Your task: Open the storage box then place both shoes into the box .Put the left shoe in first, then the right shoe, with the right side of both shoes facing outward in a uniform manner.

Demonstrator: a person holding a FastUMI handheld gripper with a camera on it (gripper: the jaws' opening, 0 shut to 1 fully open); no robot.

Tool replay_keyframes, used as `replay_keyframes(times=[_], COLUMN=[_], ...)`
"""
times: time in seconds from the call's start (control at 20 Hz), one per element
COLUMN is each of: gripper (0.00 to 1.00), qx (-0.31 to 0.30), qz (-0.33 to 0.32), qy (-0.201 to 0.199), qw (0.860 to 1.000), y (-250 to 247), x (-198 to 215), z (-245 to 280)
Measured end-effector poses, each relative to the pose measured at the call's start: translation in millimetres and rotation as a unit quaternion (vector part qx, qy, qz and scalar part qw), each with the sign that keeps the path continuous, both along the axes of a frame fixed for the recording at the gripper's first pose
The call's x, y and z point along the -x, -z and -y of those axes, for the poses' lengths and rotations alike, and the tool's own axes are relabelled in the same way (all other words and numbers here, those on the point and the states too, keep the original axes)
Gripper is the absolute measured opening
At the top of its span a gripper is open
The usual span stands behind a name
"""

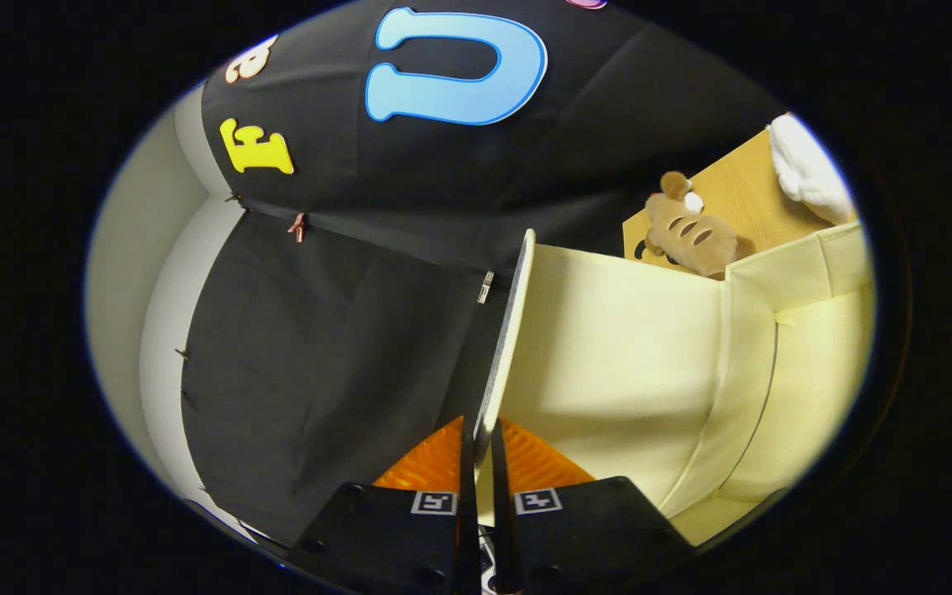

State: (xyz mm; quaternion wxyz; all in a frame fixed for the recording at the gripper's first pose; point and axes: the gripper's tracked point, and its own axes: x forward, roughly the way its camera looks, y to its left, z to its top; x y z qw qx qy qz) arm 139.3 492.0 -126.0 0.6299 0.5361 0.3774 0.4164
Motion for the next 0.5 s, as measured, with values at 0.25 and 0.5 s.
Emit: replay_keyframes(times=[0.25, 0.5], gripper=[0.51, 0.81], qx=[0.053, 0.096], qz=[0.022, 0.076], qy=[0.002, 0.009], qw=[0.998, 0.992], y=[22, 28], x=[3, 5], z=[4, 23])
